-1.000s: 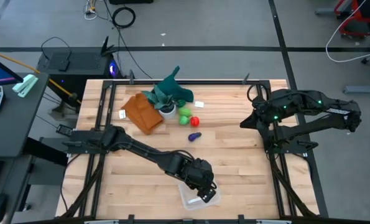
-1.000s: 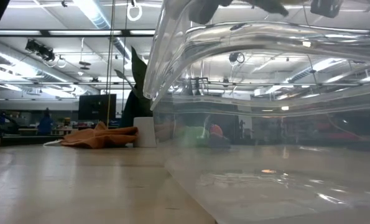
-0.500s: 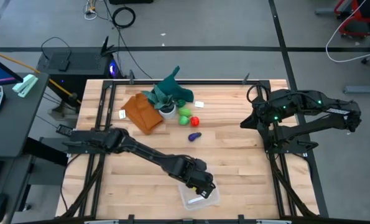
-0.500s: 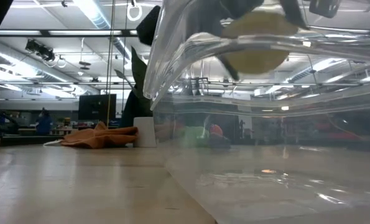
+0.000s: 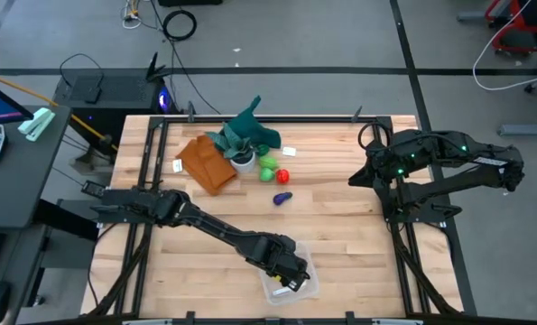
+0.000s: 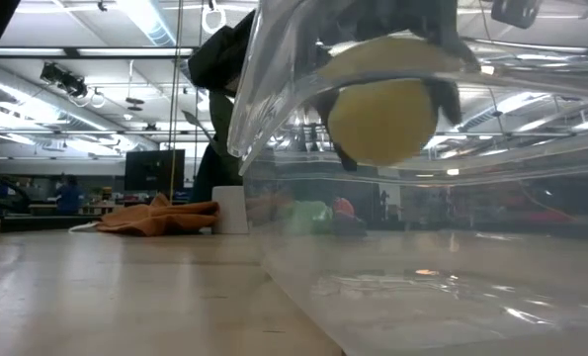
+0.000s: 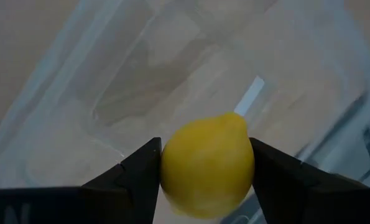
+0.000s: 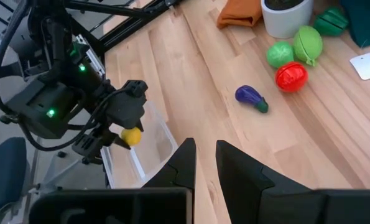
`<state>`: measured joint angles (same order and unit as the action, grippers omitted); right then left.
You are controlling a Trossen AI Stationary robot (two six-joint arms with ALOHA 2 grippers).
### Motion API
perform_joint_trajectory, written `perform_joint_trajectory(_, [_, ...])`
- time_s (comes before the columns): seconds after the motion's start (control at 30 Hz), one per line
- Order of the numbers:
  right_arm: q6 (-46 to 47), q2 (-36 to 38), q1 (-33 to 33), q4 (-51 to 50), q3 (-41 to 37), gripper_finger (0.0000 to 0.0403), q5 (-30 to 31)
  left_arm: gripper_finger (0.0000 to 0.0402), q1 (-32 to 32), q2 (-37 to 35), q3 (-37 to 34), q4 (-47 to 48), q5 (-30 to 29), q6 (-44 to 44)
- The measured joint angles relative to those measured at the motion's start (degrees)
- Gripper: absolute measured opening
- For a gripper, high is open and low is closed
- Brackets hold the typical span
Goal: Pick and placing Produce into tupperware
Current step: Put the lemon into the transparent bin
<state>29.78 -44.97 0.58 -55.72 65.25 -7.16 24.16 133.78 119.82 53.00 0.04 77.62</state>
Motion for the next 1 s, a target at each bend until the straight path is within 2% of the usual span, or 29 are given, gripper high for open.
perform_joint_trajectory(1.0, [0.2, -0.1, 0.0, 0.1, 0.0, 0.0030, 1.7, 0.0218, 0.0, 1.7, 0.0, 1.0, -0.5, -0.4])
